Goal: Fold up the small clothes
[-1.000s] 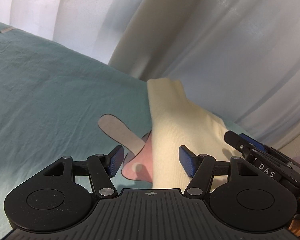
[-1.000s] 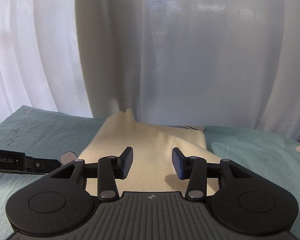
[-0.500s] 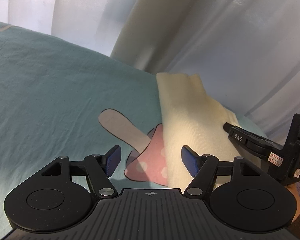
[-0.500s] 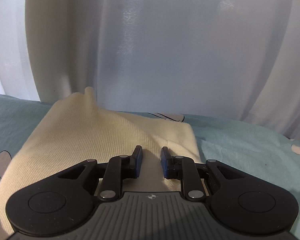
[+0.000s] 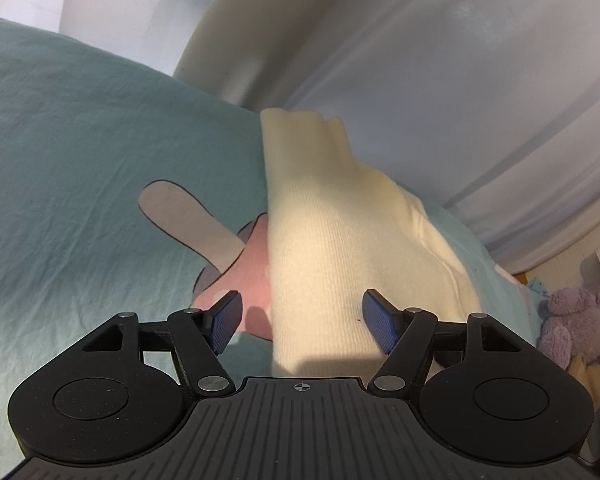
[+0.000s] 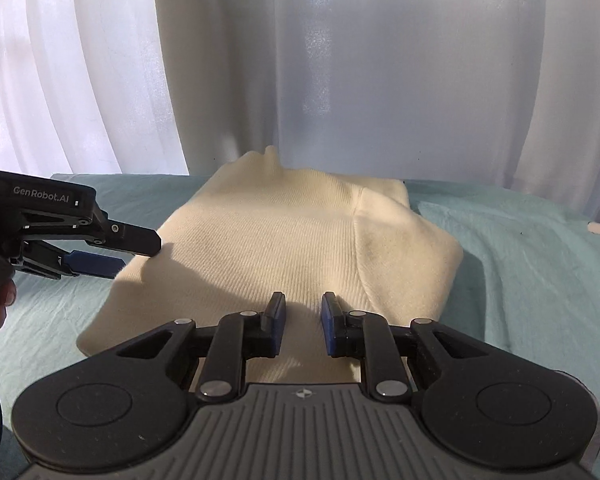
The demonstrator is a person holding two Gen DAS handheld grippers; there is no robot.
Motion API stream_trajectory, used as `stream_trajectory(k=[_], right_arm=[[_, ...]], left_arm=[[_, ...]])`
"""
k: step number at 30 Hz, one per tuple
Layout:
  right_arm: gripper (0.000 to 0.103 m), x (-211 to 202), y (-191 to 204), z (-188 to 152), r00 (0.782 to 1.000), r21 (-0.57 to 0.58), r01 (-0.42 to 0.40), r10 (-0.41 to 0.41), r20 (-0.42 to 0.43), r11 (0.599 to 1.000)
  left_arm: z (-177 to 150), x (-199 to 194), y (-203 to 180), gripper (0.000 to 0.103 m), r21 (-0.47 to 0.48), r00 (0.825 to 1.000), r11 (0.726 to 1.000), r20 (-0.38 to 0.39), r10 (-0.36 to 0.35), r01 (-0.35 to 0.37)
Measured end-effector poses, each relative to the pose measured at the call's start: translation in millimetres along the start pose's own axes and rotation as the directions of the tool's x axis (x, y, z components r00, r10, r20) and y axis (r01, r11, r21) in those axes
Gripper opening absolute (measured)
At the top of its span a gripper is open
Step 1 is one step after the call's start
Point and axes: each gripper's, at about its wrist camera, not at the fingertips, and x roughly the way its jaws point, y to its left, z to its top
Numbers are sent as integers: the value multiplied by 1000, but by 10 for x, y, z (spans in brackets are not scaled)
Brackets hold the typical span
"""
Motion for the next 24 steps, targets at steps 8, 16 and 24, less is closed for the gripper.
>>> stream_trajectory(k=[8,16,24], right_arm=[[70,-123,-803,161,1000,316,-27,28,2,949],[68,324,-1308,92,958,540,-235,286,-13,808],[67,494,-1298,216,948,497,-249,315,-53,832]], left_arm=[[148,136,193,72,-88,992,991,-71,-106,99],[187,297,58,69,-73,992,994,-86,-88,82],[206,339,-54,71,-30,995,999,-93,-41,39]])
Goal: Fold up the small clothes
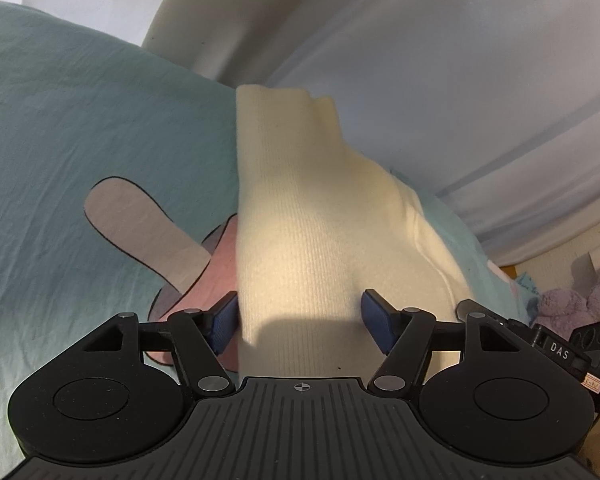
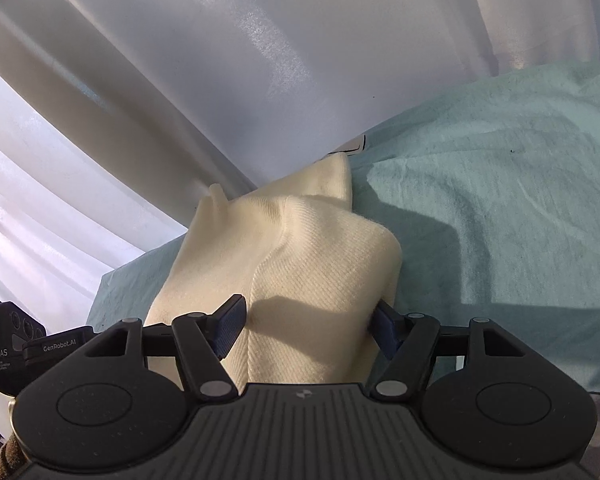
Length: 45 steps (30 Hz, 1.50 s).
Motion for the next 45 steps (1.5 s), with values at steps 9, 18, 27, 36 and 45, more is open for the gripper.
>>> stream_trajectory(k=[9,18,27,36,45], right_arm=[[66,-75,-292,21,999,81,-32,35,-30,996],[67,-25,-422,37,991,159,-119,127,-41,980],[52,147,-358,96,987,155,-141,151,-56,978],[46,326,-260,82,983,166,-165,177,-57,972],[41,169,242,110,981,80,-191,194,-29,978]], left_arm=[[29,17,51,74,4,1000,1000,-12,-26,26],[60,-33,270,81,-59,992,990,-21,-127,126],[60,31,225,72,-35,989,988,-10,-151,150],[4,25,125,47,15,993,994,42,-107,106],[-13,-478,76,39,13,977,987,139,-161,161]])
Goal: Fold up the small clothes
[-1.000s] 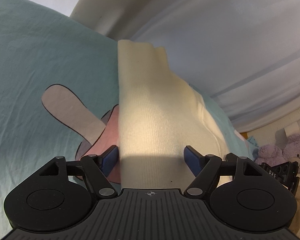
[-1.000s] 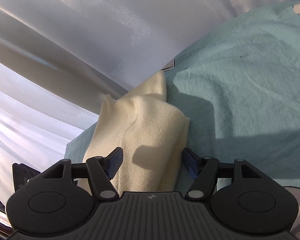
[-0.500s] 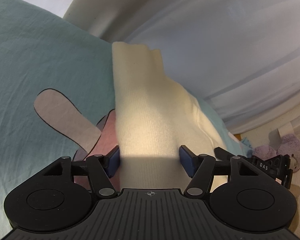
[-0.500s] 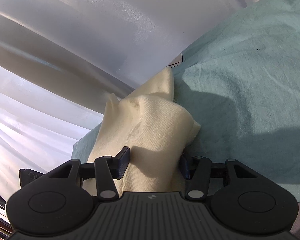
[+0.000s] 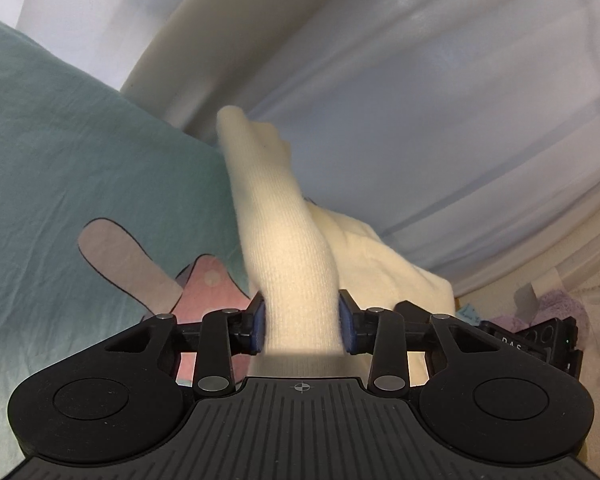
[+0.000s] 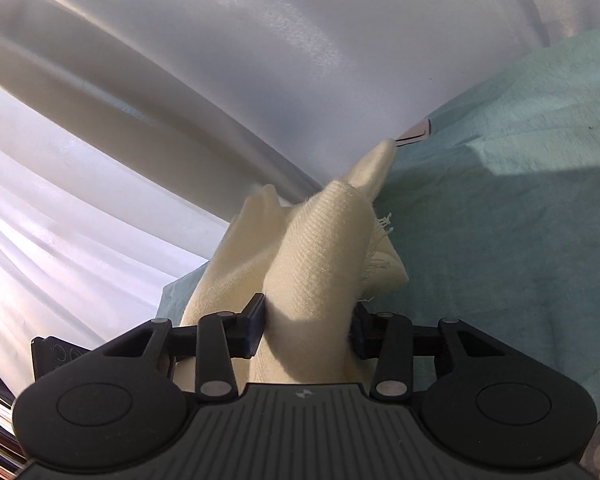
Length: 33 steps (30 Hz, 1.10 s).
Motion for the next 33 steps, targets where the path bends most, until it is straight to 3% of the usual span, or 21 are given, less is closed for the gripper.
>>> stream_trajectory(k=[7,9,11,13,17,20,22,26,33], right_arm=[[41,291,501,-181,993,-61,-96,91,-72,994],[41,432,585,-272,990,-67,-105,97,-105,992],[41,530,646,-373,989,-78,-90,80,-125,993],[55,520,701,-453,995,-116,-27,15,-102,993],[58,177,751,-598,996,-152,89,-84,40,984],[61,-163,770,-779,994,-149,74,-61,87,986],[67,-266,793,-919,997,-123,33,-25,72,992],[68,-231,757,-1243,1000,-54,23,-24,-11,998],[67,-51,633,-1482,996,45,29,-25,-80,999]], left_arm=[[-86,-704,108,40,6,984,989,107,144,-146],[-156,-784,202,40,-6,971,978,110,210,-211],[-238,-825,300,44,-11,947,951,91,309,-309],[-324,-932,370,44,-24,931,935,96,354,-353],[-572,-1283,388,44,-48,925,936,144,352,-349],[-722,-1368,398,49,-56,927,936,130,352,-347],[-841,-1391,437,51,-54,941,946,103,323,-319],[-1016,-1320,400,52,-31,954,954,36,298,-297],[-1202,-1239,336,57,35,948,947,2,318,-318]])
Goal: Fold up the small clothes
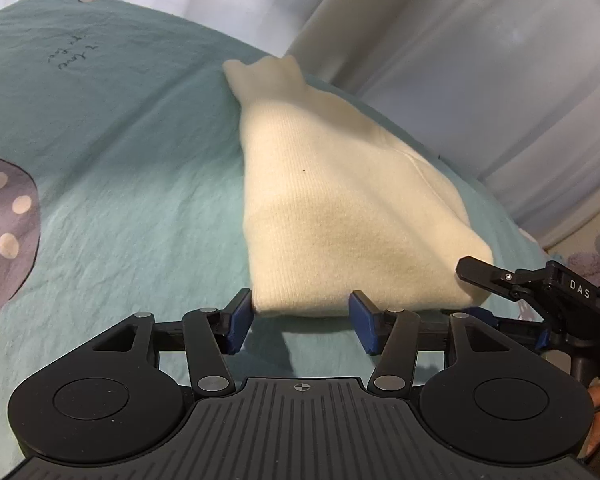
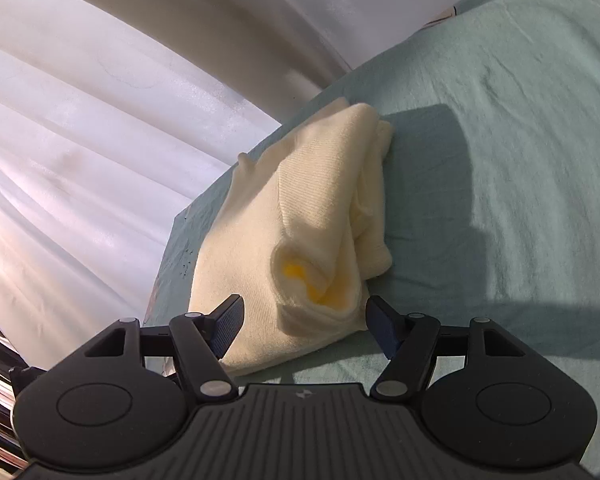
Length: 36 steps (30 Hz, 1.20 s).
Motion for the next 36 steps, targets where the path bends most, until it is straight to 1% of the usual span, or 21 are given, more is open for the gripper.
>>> stream_trajectory(k=[2,3,6,7,8,9,10,11,12,14,15,18,19,21,23,25,29,32,34,35,36], right_arm=[[57,75,-62,-19,1000,39,-2,2,0,999],[40,103,-65,-18,1000,41,4,-5,6,999],[27,134,-60,6,1000,89,-17,14,25,996],[25,113,-72,12,998,122,-63,59,37,991],[25,80,-115,13,989,181,-145,138,52,973],[25,66,-182,14,974,250,-227,213,80,941],[25,30,-245,10,959,302,-284,263,109,910],[25,0,-288,18,955,320,-294,267,127,900],[25,-28,-272,42,968,288,-246,219,124,926],[31,-87,-146,66,995,126,-61,50,92,990],[35,-115,-97,61,996,68,-8,2,88,998],[42,-253,14,58,992,-18,49,-46,121,999],[43,-310,65,73,987,-46,67,-60,147,997],[43,-392,232,107,975,-126,123,-96,203,984],[43,-342,430,167,972,-243,144,-91,215,959],[42,-188,644,172,972,-358,185,-117,203,915],[36,304,966,98,958,-559,284,-211,193,779],[31,473,929,29,946,-598,323,-258,194,734],[27,499,871,-41,909,-642,415,-320,267,644],[28,482,811,-38,891,-645,452,-346,294,617],[28,435,736,8,900,-626,436,-333,283,647]], left_arm=[[-16,36,9,57,-2,1000,1000,2,3,-3],[-13,48,20,56,-11,1000,1000,0,4,-4],[26,23,58,51,-52,1000,998,7,-21,21],[44,-25,77,48,-66,999,997,10,-39,40],[72,-60,105,46,-92,998,994,15,-64,65],[92,-99,136,46,-119,996,989,21,-91,92],[117,-146,169,45,-151,992,981,32,-120,124],[135,-197,196,45,-175,989,974,47,-138,144],[157,-237,216,45,-189,988,970,62,-142,152],[198,-360,229,44,-184,986,972,109,-128,146],[212,-399,226,44,-176,985,975,124,-116,137],[269,-467,190,48,-136,986,988,158,-45,67],[281,-455,170,53,-125,986,992,164,-8,29],[294,-400,132,57,-118,986,992,159,57,-38],[340,-284,78,59,-102,979,989,161,126,-111],[377,-213,5,59,-73,971,985,174,164,-154],[421,-25,-152,62,4,967,983,179,181,-184],[385,133,-204,66,79,960,967,163,228,-243],[371,154,-162,70,85,950,958,181,255,-274],[365,144,-132,72,83,947,956,184,264,-283],[366,129,-110,72,79,947,956,184,263,-281]])
